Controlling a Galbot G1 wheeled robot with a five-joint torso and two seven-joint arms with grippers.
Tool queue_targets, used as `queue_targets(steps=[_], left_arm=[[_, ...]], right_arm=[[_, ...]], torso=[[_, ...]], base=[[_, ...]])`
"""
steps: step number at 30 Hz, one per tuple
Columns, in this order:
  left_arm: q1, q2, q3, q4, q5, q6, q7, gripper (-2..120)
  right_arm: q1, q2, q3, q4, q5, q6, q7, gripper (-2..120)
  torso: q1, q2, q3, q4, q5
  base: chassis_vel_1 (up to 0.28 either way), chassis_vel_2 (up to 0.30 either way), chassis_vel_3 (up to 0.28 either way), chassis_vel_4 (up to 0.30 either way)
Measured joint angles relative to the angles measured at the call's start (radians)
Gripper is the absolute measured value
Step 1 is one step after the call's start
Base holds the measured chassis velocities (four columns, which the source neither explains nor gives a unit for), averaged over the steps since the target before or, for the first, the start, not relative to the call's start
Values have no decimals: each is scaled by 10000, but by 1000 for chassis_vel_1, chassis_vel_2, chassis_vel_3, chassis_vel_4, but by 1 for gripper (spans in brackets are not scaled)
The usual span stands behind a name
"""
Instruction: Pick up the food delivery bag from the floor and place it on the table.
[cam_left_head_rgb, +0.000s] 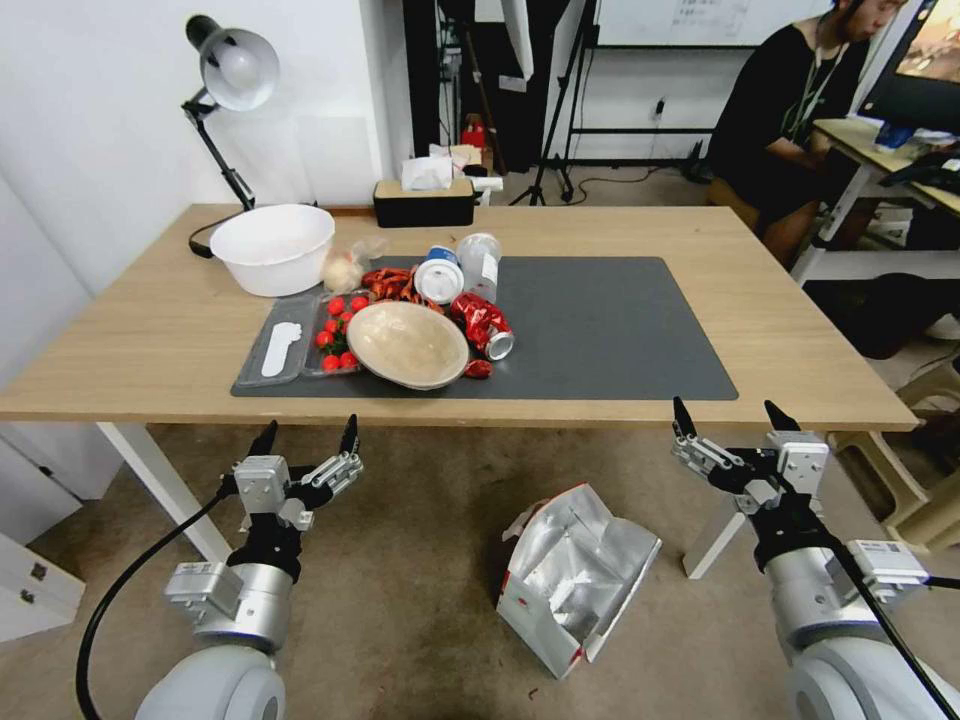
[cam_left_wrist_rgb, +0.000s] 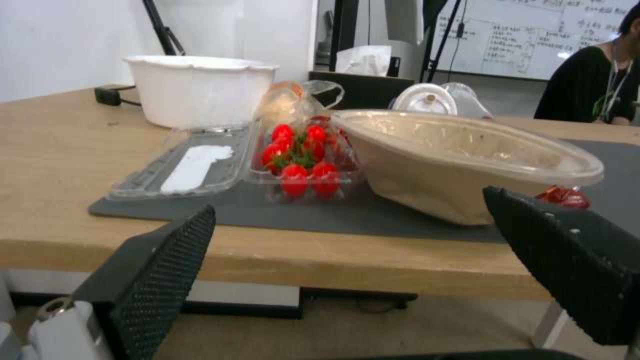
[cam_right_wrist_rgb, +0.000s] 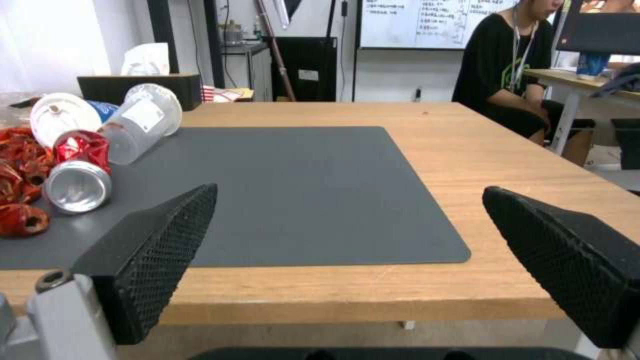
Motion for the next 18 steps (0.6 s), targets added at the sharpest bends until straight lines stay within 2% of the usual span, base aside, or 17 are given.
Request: queue_targets(steps=[13,18], left_arm=[[-67,19,3,95,-32,5,1,100],[-112,24,10,143,-46,17,12,100]], right_arm=[[17,8,-77,-104,-46,119,-7,100],[30,12,-110,-157,-80,205,-14,100]], torso=[[-215,-491,-274,0,-1],[-346,-824,-474,0,-1]], base=[[0,0,0,0],[0,0,0,0]])
